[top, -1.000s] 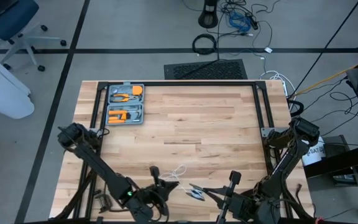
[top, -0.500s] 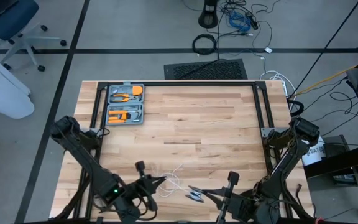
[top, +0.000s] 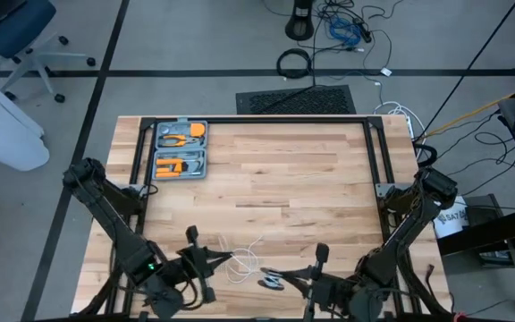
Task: Coil cords
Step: Coil the white wire on the spool
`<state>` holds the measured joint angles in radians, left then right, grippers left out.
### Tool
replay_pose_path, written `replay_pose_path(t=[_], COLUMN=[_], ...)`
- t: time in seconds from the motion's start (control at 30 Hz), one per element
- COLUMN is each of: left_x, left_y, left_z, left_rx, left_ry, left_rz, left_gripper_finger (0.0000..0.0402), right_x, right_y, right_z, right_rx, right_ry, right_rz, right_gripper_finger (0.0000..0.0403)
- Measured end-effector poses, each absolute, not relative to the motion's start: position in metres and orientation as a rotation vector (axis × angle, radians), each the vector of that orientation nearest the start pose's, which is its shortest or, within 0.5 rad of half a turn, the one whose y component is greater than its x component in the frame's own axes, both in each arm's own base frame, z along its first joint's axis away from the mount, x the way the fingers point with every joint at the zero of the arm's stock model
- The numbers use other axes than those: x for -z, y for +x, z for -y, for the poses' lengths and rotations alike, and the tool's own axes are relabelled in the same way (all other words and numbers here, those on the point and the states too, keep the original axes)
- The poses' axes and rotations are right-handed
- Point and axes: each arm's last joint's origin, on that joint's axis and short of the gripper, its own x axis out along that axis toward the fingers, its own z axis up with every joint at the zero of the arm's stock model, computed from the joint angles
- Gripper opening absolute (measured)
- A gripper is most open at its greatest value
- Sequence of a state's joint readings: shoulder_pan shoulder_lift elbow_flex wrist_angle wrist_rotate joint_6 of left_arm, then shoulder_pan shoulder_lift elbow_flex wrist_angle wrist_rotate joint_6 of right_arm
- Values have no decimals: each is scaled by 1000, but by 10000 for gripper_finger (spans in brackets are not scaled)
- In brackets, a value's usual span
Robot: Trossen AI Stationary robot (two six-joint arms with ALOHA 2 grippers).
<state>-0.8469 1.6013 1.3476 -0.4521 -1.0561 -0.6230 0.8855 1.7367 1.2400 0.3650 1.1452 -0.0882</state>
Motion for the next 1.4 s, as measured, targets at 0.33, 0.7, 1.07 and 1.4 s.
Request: replay_pose_path(t=[0.33,0.7,1.07,1.4], left_x=[-323,-325,-320,-318], left_y=[226,243,259,260], left_z=[251,246,225,223], left_rx=[-272,-237,-315,-313], left_ry=[-57,-164,-122,-176], left_rz=[-276,-270,-312,-331], left_gripper_finger=[2,1,1,1], right_x=[-285,-278,-270,-269], right_y=[276,290,298,300], right_z=[-270,-256,-250,-248], right_rx=[301,357,299,278], right_ry=[-190,-156,-185,-181], right_rz=[-111,-135,-186,-200], right_gripper_finger=[0,0,0,0])
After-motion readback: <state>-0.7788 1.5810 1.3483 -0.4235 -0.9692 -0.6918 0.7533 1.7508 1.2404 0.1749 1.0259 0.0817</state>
